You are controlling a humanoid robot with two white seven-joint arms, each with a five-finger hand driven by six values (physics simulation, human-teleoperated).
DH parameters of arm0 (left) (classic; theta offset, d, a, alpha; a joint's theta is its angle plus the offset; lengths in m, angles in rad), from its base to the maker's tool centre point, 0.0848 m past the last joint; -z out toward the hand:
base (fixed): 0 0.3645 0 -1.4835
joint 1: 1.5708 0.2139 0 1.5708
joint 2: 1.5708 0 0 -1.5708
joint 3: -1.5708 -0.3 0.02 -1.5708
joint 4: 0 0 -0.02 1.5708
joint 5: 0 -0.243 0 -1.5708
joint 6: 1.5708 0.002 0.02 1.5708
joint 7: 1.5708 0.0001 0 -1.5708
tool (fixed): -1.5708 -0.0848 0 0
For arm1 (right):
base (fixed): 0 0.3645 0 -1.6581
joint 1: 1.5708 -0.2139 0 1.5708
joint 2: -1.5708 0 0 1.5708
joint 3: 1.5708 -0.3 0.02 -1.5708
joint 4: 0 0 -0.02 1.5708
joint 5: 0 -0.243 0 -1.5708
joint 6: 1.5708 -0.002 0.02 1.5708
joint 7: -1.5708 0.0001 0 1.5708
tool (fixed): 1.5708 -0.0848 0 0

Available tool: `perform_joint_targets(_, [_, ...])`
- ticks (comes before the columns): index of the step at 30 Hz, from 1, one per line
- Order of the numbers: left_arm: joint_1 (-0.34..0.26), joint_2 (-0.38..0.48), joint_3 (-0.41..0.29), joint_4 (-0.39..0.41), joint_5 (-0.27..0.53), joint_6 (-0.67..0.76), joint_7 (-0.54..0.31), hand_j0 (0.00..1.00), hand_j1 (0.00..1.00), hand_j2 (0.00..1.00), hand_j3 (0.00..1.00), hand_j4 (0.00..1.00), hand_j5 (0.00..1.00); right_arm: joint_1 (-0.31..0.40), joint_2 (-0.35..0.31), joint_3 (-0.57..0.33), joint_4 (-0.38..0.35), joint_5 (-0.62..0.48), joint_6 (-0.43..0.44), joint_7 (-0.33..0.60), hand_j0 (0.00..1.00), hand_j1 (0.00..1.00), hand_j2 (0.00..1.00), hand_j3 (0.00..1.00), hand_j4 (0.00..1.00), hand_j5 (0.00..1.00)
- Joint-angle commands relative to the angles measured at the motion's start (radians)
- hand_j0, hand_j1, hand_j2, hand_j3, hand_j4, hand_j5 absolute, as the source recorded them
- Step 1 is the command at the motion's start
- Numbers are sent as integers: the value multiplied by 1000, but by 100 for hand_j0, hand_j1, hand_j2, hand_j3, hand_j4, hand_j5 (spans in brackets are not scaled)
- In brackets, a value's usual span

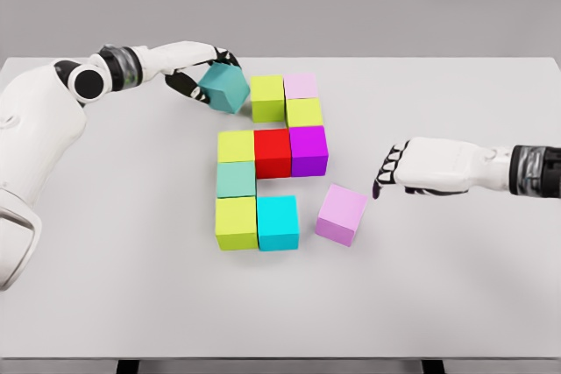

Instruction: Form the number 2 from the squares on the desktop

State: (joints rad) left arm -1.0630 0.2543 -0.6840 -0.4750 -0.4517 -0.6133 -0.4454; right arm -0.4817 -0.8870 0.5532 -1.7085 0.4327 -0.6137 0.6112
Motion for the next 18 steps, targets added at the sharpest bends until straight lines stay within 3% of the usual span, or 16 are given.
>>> perform_joint_targets(1, [0, -3, 4, -1, 7, 2, 1, 71, 71, 71, 71, 71, 71, 0, 6, 2, 1, 8, 3, 0, 58, 58, 58, 58, 58, 58])
perform_joint_targets(4, [-3, -3, 6, 4, 8, 2, 1, 75, 75, 75, 75, 75, 75, 0, 8, 1, 6, 26, 3, 0, 58, 58, 58, 58, 58, 58])
perform_joint_targets(6, [-5, -6, 18, 24, 10, 2, 4, 96, 96, 96, 96, 96, 96, 0, 8, -1, 20, 27, 3, 0, 58, 58, 58, 58, 58, 58])
perform_joint_targets(7, [-5, -9, 29, 26, 10, 2, 5, 100, 100, 100, 100, 100, 100, 0, 10, -1, 27, 27, 3, 0, 58, 58, 58, 58, 58, 58])
perform_joint_targets(18, [-5, 2, 31, 24, 18, 2, 5, 100, 100, 100, 100, 100, 100, 5, 56, 22, 38, 55, 3, 0, 58, 58, 58, 58, 58, 58])
